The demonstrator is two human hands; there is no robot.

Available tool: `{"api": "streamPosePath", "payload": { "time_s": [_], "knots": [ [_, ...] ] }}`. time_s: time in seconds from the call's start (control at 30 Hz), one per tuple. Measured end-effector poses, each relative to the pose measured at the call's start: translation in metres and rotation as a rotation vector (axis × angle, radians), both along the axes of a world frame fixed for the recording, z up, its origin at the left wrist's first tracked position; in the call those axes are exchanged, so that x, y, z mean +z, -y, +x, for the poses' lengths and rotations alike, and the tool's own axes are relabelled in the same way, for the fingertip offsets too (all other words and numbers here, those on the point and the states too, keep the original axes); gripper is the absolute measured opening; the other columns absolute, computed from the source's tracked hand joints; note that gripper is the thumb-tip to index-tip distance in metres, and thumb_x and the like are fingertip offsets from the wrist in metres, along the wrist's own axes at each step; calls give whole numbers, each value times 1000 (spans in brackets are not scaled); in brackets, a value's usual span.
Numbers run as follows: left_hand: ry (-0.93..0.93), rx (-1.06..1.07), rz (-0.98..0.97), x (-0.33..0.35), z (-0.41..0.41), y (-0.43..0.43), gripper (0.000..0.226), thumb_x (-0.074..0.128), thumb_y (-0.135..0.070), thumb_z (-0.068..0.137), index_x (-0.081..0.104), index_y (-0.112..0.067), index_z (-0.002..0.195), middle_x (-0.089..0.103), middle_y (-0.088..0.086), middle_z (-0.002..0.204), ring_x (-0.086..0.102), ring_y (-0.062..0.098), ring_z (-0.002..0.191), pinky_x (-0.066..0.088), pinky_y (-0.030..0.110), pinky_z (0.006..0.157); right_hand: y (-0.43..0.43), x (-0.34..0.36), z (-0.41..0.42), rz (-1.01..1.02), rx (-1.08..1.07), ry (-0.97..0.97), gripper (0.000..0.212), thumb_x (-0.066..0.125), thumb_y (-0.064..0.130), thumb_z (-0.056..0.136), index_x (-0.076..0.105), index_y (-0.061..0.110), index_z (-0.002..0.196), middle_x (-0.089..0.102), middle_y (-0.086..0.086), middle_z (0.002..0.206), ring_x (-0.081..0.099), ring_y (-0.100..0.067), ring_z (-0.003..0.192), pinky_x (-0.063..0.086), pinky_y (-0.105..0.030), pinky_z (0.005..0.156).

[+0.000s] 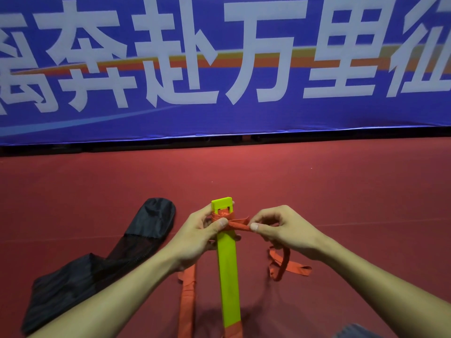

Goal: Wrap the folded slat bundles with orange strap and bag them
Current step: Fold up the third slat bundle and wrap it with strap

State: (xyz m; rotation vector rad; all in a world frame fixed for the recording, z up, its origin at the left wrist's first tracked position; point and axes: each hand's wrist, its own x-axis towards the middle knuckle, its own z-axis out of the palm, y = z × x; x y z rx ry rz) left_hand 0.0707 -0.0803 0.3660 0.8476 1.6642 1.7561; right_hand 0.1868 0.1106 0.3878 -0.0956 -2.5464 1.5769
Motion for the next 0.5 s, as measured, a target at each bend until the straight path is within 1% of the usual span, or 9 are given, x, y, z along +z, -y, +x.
{"api": "streamPosePath", "payload": {
  "time_s": [0.1,0.17,0.23,0.3,0.37,0.4,0.43,0.5],
  "knots": [
    [8,4,4,-1,-1,0,44,57,-22,88,55,-21,132,70,17,104,72,39,98,60,45,82,-1,-1,0,37,19,-24,2,72,12,86,73,10,87,54,-2,63,46,-14,54,40,-28,50],
    [9,6,10,-1,-2,0,44,57,-22,88,55,-21,132,71,16,105,72,40,99,59,49,85,-1,-4,-1,-9,14,-32,8,71,5,86,74,12,85,58,0,65,51,-13,54,46,-28,53],
    [6,0,10,-1,-2,1,44,57,-23,88,55,-22,132,72,15,106,72,39,99,58,51,86,-3,-5,-2,-26,-3,-70,16,70,0,85,77,14,85,62,0,76,55,-11,57,50,-27,59],
    [3,-7,6,-1,-2,1,44,57,-23,87,55,-23,131,72,14,107,73,38,97,58,51,86,-5,-7,-3,-8,-11,-100,18,68,-1,86,78,13,93,61,-2,83,56,-11,63,53,-26,65],
    [10,-3,10,-1,-3,1,45,58,-24,87,55,-23,132,71,18,110,73,38,97,59,51,85,-6,-8,-4,6,-9,-70,21,64,0,91,78,12,100,62,0,79,55,-10,68,52,-28,68],
    [12,0,15,0,-3,1,45,58,-24,87,55,-23,131,70,21,113,73,38,97,60,49,84,-5,-7,-4,5,-13,-44,22,60,0,93,77,12,101,63,1,76,55,-9,68,51,-28,68],
    [14,3,18,0,-3,2,45,58,-23,87,56,-23,131,70,22,114,73,39,97,60,49,83,-5,-7,-3,-15,-19,-20,25,57,-1,95,77,13,100,64,0,74,56,-9,67,49,-28,66],
    [16,1,21,0,-3,2,44,58,-23,86,56,-23,130,70,21,113,72,39,97,60,49,83,-4,-5,-2,-74,-21,8,32,47,-6,97,73,12,100,62,-3,73,55,-11,63,47,-23,61]
  ]
}}
